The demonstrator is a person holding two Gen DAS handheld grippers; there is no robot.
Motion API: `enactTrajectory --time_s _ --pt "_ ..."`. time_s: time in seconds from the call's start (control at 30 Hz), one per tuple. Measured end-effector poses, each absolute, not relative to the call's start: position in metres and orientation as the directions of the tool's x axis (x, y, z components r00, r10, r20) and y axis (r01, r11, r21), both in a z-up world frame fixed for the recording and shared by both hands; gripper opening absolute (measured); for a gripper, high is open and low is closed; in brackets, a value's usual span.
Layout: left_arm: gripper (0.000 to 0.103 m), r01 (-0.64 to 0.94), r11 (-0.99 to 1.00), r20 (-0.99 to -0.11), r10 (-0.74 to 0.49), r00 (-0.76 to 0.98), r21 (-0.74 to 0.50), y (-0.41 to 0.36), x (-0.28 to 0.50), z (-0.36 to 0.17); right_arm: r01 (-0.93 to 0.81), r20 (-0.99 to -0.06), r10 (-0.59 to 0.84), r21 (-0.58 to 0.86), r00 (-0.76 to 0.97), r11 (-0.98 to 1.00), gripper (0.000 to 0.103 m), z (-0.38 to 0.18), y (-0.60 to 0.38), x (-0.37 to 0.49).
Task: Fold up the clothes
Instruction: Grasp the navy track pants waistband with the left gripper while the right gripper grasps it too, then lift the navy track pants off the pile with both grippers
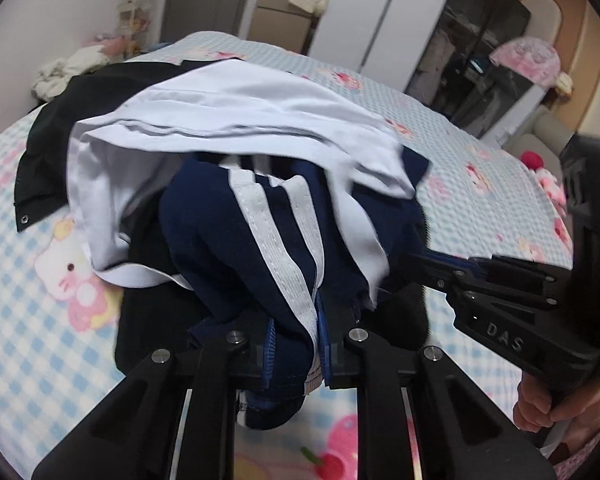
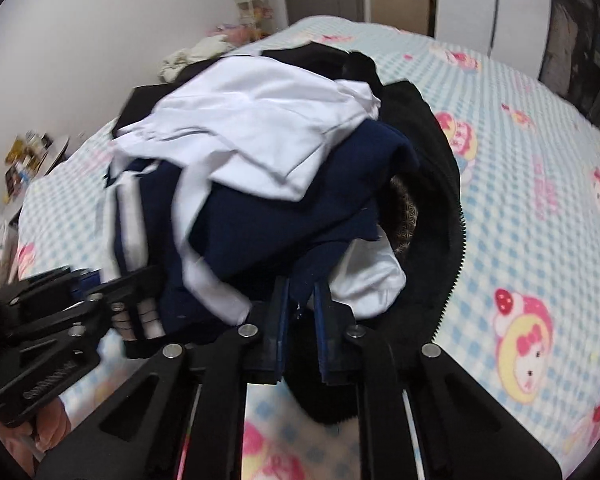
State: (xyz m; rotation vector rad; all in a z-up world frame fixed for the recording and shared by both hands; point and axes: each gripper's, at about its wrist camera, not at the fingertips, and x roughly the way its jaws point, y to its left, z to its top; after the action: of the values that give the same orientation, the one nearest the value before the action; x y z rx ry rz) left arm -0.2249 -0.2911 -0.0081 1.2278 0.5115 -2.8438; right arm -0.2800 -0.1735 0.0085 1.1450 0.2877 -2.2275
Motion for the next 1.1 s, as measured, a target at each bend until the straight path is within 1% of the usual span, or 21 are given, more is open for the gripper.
enactTrajectory --time_s 0.2,0.33,0.4,0.5,0.6,0.63,0.7,0.73,0.77,0.8,0.83,0.87,0.9,0.93,0.97,1.03,1.07,1.1 --pt "0.016 0.049 -0.930 -0.688 0.233 -0.687 -0.364 -0.258 -0.202 -0.004 0.628 -0.761 -0.459 0.089 -0.458 -0.773 0.009 0.023 -0.139 -0.231" --pt "0.016 -0.024 -0.898 -0.664 0.342 -0.665 -0.439 -0.229 -0.180 -0.008 0.610 -0.758 -0.473 0.126 -0.450 -0.782 0.008 0.024 -0.102 -0.209" --pt "0.016 -0.065 -0.892 -0.663 0.379 -0.646 -0.447 -0.205 -0.172 -0.012 0.594 -0.763 -0.465 0.133 -0.450 -0.793 0.008 0.022 -0.081 -0.196" --pt "0.016 -0.116 -0.862 -0.652 0.456 -0.606 -0.494 -0.170 -0.166 -0.023 0.559 -0.778 -0.441 0.141 -0.447 -0.817 0.008 0.014 -0.047 -0.175" --pt "0.015 -0.126 -0.840 -0.660 0.499 -0.562 -0.528 -0.140 -0.157 -0.042 0.525 -0.795 -0.429 0.168 -0.428 -0.834 0.009 0.003 -0.014 -0.159" --pt "0.014 -0.114 -0.827 -0.656 0.514 -0.552 -0.551 -0.132 -0.152 -0.049 0.515 -0.805 -0.429 0.184 -0.410 -0.837 0.012 -0.002 -0.004 -0.156" --pt "0.014 -0.089 -0.803 -0.649 0.537 -0.539 -0.590 -0.126 -0.136 -0.059 0.494 -0.824 -0.427 0.214 -0.372 -0.843 0.022 -0.013 0.009 -0.152" --pt "0.014 -0.072 -0.797 -0.651 0.538 -0.535 -0.600 -0.124 -0.127 -0.064 0.481 -0.829 -0.436 0.240 -0.351 -0.843 0.034 -0.019 0.016 -0.150" --pt "0.014 -0.047 -0.799 -0.661 0.528 -0.532 -0.600 -0.127 -0.119 -0.070 0.466 -0.832 -0.445 0.266 -0.330 -0.844 0.048 -0.026 0.022 -0.149" --pt "0.019 -0.023 -0.798 -0.669 0.520 -0.531 -0.602 -0.130 -0.112 -0.075 0.452 -0.833 -0.459 0.296 -0.308 -0.841 0.055 -0.032 0.025 -0.151" --pt "0.030 -0.001 -0.790 -0.666 0.518 -0.536 -0.614 -0.137 -0.106 -0.078 0.444 -0.829 -0.479 0.327 -0.290 -0.834 0.063 -0.037 0.025 -0.154" --pt "0.039 0.023 -0.782 -0.665 0.514 -0.542 -0.623 -0.146 -0.100 -0.081 0.441 -0.825 -0.493 0.347 -0.276 -0.828 0.064 -0.044 0.022 -0.156" --pt "0.055 0.049 -0.777 -0.666 0.504 -0.551 -0.628 -0.157 -0.095 -0.083 0.445 -0.820 -0.509 0.365 -0.263 -0.818 0.068 -0.046 0.015 -0.159" --pt "0.055 0.074 -0.771 -0.667 0.493 -0.559 -0.632 -0.168 -0.090 -0.085 0.455 -0.815 -0.522 0.377 -0.252 -0.807 0.077 -0.049 0.006 -0.162" --pt "0.055 0.099 -0.765 -0.668 0.482 -0.567 -0.636 -0.178 -0.086 -0.086 0.465 -0.809 -0.535 0.388 -0.241 -0.796 0.082 -0.053 -0.003 -0.166" --pt "0.055 0.138 -0.757 -0.671 0.460 -0.581 -0.639 -0.192 -0.084 -0.087 0.482 -0.800 -0.560 0.412 -0.215 -0.773 0.083 -0.064 -0.023 -0.174" --pt "0.055 0.155 -0.765 -0.682 0.438 -0.586 -0.625 -0.197 -0.083 -0.085 0.484 -0.801 -0.566 0.423 -0.195 -0.766 0.080 -0.072 -0.032 -0.178" --pt "0.055 0.166 -0.774 -0.692 0.419 -0.589 -0.610 -0.199 -0.083 -0.085 0.479 -0.814 -0.546 0.406 -0.198 -0.778 0.053 -0.078 -0.039 -0.179"
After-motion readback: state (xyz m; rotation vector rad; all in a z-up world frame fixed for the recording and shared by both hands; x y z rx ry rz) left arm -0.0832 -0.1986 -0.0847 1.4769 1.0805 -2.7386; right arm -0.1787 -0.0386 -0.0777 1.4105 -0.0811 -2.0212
